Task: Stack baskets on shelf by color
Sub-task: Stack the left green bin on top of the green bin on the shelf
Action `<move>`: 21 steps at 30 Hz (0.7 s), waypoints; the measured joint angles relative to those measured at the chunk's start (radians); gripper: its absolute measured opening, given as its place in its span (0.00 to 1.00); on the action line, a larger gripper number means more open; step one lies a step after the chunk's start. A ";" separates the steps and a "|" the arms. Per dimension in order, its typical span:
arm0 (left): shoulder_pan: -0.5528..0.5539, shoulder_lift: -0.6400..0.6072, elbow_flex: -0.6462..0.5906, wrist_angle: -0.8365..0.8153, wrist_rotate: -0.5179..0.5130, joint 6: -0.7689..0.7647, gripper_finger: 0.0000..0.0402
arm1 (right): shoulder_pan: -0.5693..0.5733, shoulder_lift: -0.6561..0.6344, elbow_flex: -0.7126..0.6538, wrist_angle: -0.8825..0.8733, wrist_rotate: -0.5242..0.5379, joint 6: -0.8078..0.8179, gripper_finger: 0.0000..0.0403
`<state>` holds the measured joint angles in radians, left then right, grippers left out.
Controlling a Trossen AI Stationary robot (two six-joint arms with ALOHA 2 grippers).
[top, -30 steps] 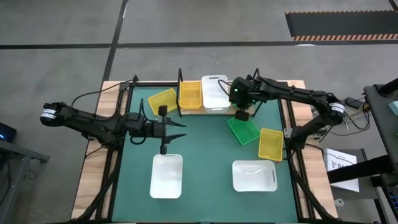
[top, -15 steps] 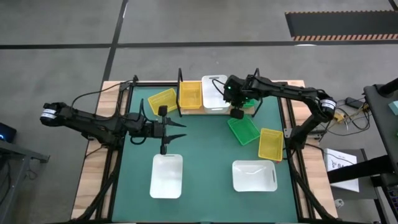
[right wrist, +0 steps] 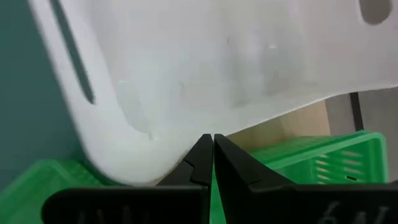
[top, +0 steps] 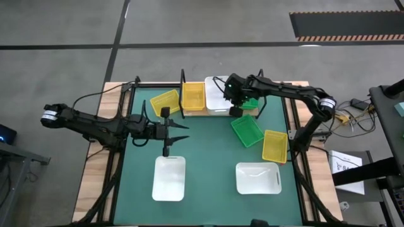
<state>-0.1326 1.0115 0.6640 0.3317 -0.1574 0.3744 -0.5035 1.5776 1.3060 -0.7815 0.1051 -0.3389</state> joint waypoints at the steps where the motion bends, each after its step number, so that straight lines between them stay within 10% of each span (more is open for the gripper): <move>1: 0.000 0.000 0.000 0.000 0.000 0.000 0.32 | -0.002 0.005 0.000 0.000 0.000 0.000 0.02; 21: 0.000 0.000 0.000 0.000 0.000 0.000 0.32 | -0.003 0.005 -0.001 -0.078 0.001 0.013 0.02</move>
<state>-0.1326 1.0115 0.6640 0.3313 -0.1574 0.3744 -0.5068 1.5824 1.3052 -0.8597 0.1062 -0.3256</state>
